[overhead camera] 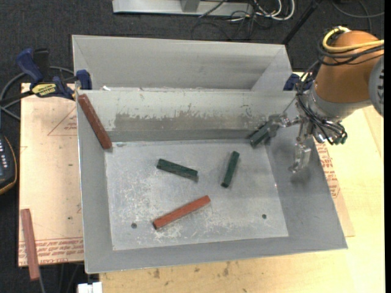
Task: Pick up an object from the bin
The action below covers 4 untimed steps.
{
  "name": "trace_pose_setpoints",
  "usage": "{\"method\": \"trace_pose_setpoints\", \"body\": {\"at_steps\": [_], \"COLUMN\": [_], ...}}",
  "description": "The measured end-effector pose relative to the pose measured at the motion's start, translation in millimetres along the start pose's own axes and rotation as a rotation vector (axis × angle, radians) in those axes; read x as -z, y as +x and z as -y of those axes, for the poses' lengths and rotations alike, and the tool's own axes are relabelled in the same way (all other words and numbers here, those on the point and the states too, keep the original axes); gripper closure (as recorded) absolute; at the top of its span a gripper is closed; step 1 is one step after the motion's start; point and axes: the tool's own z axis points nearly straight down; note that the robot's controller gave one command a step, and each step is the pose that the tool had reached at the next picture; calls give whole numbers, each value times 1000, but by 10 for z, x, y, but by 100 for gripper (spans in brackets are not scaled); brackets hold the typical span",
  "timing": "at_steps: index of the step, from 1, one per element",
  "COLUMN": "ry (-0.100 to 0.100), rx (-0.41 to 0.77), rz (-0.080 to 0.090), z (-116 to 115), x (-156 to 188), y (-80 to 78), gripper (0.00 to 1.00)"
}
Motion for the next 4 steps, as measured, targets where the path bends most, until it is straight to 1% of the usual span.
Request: {"method": "trace_pose_setpoints", "body": {"at_steps": [1, 2, 3, 4], "ry": [-16, -13, -11, -7], "rx": [37, 233, 230, 184], "rz": [-13, -9, -8, -1], "z": [-690, -1225, -1202, -1325], "x": [-794, -776, -767, 635], "y": [-343, -451, -449, -208], "gripper": [0, 0, 100, 100]}}
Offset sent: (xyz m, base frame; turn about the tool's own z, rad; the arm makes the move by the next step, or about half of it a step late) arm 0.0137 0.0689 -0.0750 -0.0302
